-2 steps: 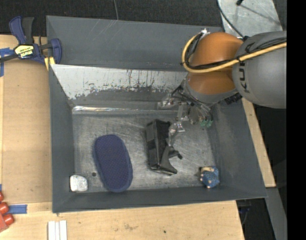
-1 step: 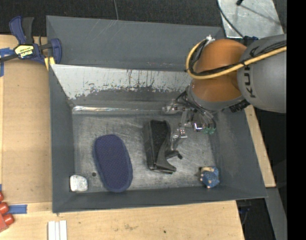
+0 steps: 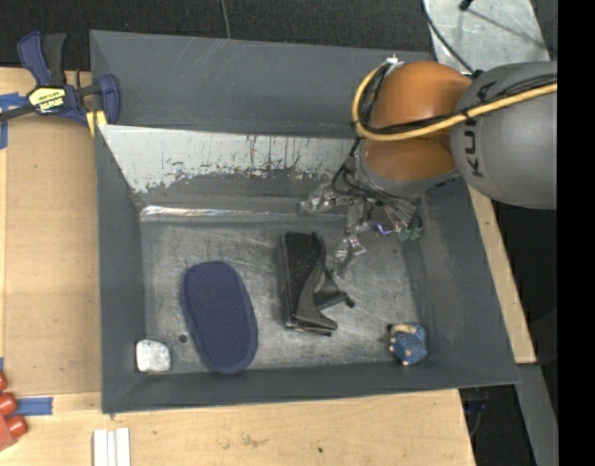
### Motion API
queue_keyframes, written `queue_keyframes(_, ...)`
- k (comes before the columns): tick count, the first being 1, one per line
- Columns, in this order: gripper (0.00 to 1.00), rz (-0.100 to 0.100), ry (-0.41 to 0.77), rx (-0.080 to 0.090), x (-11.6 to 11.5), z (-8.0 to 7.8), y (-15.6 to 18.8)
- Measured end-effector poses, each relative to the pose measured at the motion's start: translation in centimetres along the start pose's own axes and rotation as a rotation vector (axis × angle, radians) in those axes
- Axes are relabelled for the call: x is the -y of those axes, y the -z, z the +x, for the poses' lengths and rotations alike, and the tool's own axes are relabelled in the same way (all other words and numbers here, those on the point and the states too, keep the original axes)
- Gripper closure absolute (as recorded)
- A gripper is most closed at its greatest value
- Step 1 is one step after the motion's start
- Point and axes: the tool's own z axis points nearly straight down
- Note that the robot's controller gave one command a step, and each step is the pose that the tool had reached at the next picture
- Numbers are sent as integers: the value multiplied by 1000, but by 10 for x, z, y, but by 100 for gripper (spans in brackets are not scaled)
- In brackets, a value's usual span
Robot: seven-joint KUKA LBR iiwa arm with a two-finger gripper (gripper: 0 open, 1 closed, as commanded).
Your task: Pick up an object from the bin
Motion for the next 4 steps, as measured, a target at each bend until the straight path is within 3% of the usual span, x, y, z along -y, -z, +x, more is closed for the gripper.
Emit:
queue_keyframes(1,0,-1,186,2,-12,-14,25)
queue_keyframes(2,0,-1,92,-2,-8,8,52)
queue_keyframes(3,0,-1,76,0,4,-5,37)
queue_keyframes(4,0,-1,-140,-2,-23,37,9)
